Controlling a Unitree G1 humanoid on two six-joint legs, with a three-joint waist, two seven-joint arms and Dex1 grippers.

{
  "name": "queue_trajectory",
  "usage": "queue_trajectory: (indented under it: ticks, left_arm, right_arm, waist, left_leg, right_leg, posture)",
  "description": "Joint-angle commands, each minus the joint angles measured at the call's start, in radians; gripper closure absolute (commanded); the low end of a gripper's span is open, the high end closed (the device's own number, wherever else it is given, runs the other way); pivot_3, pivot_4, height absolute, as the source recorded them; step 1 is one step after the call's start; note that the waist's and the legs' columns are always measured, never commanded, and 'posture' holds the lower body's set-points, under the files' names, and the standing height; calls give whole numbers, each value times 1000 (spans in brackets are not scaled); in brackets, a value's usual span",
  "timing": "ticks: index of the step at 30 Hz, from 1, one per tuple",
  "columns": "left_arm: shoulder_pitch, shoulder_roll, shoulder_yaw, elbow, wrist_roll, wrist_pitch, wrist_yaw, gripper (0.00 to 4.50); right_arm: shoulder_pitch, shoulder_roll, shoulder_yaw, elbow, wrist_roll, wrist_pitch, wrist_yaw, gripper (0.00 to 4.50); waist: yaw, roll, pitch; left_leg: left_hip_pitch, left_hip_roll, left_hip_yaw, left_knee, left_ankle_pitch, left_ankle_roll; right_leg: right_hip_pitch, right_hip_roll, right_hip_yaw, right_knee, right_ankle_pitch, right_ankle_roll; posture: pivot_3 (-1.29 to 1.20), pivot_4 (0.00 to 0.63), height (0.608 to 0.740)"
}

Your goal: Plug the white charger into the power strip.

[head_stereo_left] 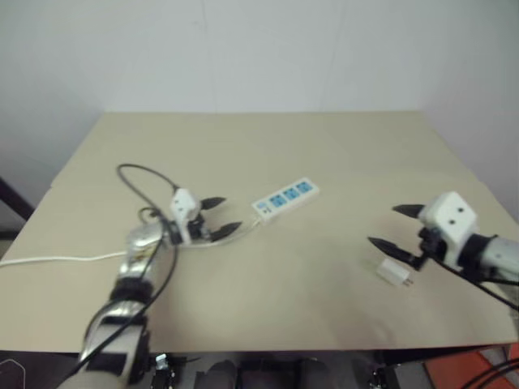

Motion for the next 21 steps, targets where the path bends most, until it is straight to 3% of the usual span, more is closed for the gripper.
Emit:
queue_trajectory:
  ticks: [1,5,11,21]
  left_arm:
    - [-93,-50,5,169,27,-94,17,17]
    - [-165,-100,16,293,32,-114,-30,17]
    - [-248,-127,46,400,65,-140,79,17]
    - [-272,-138,31,461,151,-131,87,17]
  right_arm:
    - [-37,58,59,-82,-16,47,-103,0]
    - [-41,120,117,-144,-36,88,-182,0]
    - [-35,167,133,-207,-52,143,-266,0]
    - [9,159,115,-254,-50,178,-294,0]
  waist:
    - [-3,-1,0]
    - [-11,-1,0]
    - [-4,-2,1]
    - [-5,-2,1]
  left_leg:
    - [-1,0,0,0,0,0]
    - [-4,0,0,0,0,0]
    - [-5,-1,0,2,0,1]
    - [-4,-1,0,2,-1,2]
  right_leg:
    - [-1,0,0,0,0,0]
    - [-3,0,-1,1,0,0]
    - [-2,0,-1,0,1,3]
    - [-1,0,-2,1,1,3]
  posture:
    - [0,150,740]
    - [0,150,740]
    - [0,150,740]
    - [0,150,740]
